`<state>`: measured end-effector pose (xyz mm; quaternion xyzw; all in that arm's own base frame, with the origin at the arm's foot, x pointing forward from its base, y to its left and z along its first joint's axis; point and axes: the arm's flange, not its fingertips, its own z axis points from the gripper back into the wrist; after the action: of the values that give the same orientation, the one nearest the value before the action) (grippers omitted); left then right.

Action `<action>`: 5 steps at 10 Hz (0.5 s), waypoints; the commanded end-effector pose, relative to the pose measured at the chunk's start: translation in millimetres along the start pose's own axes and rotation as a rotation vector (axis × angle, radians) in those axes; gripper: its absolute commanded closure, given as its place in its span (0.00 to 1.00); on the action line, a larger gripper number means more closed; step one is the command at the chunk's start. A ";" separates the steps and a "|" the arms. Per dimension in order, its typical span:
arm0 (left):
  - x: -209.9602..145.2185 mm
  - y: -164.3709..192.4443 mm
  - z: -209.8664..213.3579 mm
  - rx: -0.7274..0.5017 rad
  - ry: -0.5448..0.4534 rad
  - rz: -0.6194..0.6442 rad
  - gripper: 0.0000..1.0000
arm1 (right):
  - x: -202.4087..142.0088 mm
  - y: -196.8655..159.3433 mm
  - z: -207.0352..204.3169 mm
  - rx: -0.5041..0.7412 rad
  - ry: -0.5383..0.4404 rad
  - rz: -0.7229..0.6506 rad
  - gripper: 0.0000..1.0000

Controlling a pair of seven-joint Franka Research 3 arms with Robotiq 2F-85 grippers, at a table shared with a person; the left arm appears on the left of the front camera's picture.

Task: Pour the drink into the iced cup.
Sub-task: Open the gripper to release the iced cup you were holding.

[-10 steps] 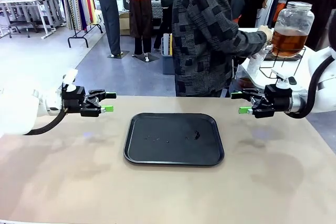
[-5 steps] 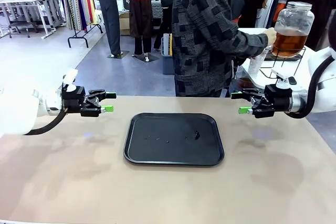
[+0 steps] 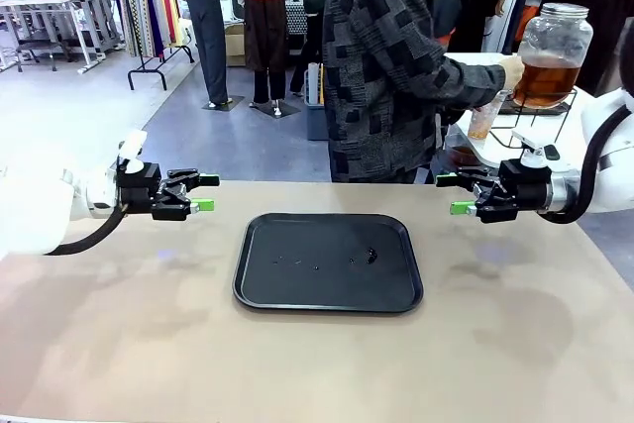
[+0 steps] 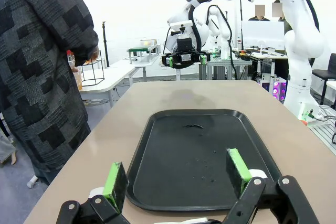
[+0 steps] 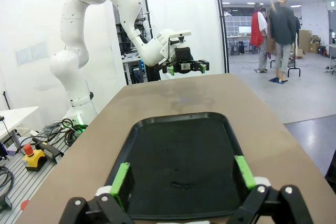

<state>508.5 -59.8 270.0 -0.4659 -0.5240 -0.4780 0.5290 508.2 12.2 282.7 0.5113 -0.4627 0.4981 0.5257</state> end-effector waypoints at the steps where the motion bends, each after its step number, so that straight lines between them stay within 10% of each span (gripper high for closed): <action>1: 1.0 -0.2 -0.4 -0.001 -0.004 -0.001 0.00 | 2.0 -0.7 -1.0 0.002 0.001 -0.001 0.00; 5: 1.0 -0.2 -0.4 -0.001 -0.004 -0.001 0.00 | 2.0 -0.7 -1.0 0.002 0.001 -0.001 0.00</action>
<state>508.5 -59.8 270.0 -0.4659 -0.5240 -0.4780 0.5290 508.2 12.2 282.7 0.5113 -0.4627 0.4981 0.5257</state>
